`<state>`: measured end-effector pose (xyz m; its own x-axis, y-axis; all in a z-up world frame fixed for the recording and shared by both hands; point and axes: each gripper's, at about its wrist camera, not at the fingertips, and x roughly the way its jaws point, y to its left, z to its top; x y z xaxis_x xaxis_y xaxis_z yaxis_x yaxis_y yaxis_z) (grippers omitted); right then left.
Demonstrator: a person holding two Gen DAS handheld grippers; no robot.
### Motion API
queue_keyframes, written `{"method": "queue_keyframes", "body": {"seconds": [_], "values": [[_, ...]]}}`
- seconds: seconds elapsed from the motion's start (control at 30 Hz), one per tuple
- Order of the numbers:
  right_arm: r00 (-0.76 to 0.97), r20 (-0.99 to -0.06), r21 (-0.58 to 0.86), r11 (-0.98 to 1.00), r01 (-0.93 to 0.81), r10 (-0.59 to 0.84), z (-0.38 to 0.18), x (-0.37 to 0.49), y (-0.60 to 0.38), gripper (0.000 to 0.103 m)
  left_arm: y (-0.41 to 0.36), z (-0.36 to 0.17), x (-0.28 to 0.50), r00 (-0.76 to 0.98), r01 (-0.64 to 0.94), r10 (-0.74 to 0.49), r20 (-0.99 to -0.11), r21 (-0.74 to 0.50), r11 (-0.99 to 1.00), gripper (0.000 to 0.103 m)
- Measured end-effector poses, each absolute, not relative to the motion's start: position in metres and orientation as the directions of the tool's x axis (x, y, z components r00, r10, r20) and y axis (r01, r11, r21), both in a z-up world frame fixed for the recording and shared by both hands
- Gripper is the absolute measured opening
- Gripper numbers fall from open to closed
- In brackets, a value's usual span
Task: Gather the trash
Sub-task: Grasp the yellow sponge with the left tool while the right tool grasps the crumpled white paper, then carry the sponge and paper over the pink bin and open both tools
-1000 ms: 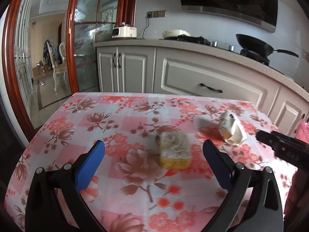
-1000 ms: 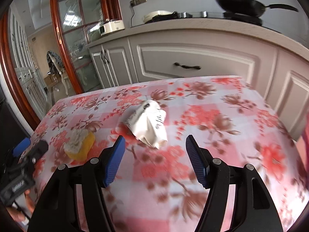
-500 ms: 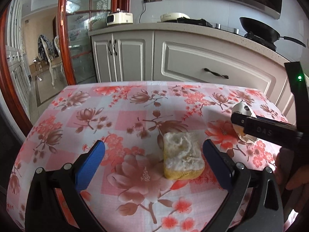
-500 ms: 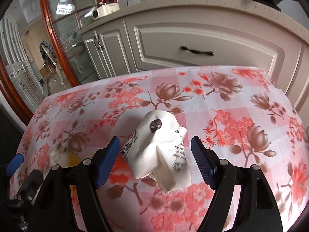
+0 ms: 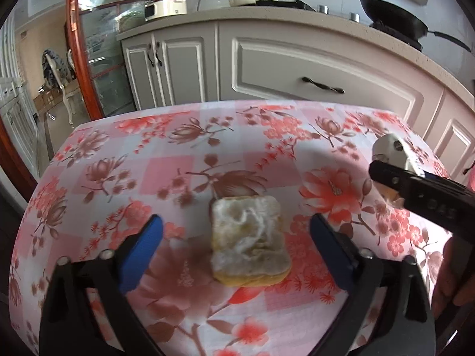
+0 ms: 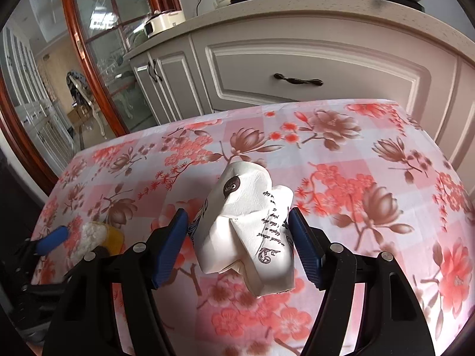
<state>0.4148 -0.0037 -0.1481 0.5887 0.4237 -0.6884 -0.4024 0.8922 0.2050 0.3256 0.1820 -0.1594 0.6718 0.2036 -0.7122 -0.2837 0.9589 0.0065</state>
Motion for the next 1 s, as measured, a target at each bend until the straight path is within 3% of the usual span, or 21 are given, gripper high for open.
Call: {"method": "queue_keyframes", "body": {"seconds": [0.17, 0.63, 1.0], "values": [[0.594, -0.677, 0.226, 0.891, -0.393, 0.434, -0.143, 0.409, -0.018, 0.066, 0.182, -0.172, 0.336, 0.614, -0.258, 0.169, -0.771, 0.007, 0.966, 0.049], [0.589, -0.682, 0.213, 0.888, -0.407, 0.434, -0.140, 0.356, -0.038, 0.066, 0.170, -0.162, 0.303, 0.658, -0.260, 0.175, -0.732, -0.002, 0.966, 0.047], [0.658, -0.629, 0.150, 0.895, -0.419, 0.413, -0.116, 0.290, -0.063, 0.066, 0.137, -0.128, 0.231, 0.777, -0.258, 0.194, -0.599, -0.021, 0.966, 0.047]]}}
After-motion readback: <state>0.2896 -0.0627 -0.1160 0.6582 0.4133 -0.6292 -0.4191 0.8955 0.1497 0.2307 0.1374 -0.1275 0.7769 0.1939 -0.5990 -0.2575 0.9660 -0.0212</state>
